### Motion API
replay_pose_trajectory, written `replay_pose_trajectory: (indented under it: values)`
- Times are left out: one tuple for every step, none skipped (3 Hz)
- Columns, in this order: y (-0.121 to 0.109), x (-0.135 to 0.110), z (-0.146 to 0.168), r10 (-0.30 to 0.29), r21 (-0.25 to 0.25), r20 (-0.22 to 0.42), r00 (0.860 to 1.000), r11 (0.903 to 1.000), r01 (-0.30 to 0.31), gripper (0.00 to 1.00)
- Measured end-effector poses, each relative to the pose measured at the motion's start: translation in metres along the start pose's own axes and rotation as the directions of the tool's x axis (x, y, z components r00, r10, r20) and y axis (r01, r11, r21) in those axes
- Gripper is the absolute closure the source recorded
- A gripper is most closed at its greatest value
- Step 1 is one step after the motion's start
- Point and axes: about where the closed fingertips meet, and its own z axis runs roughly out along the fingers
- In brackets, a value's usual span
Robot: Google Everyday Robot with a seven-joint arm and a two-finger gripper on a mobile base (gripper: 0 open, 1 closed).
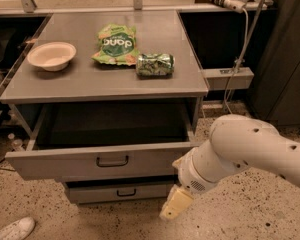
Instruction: Close top drawer
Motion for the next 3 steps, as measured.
replay_pose_trajectory:
  values:
    - [0.0, 0.0, 0.0, 0.0, 0.0, 0.0, 1.0, 1.0, 0.0, 0.42]
    - [-0.0001, -0.0001, 0.0, 0.0, 0.0, 0.0, 1.0, 1.0, 0.0, 0.66]
    - [-0.0064, -0.0049, 0.0009, -0.012, 0.011, -0.005, 1.0, 0.9999, 0.013, 0.89]
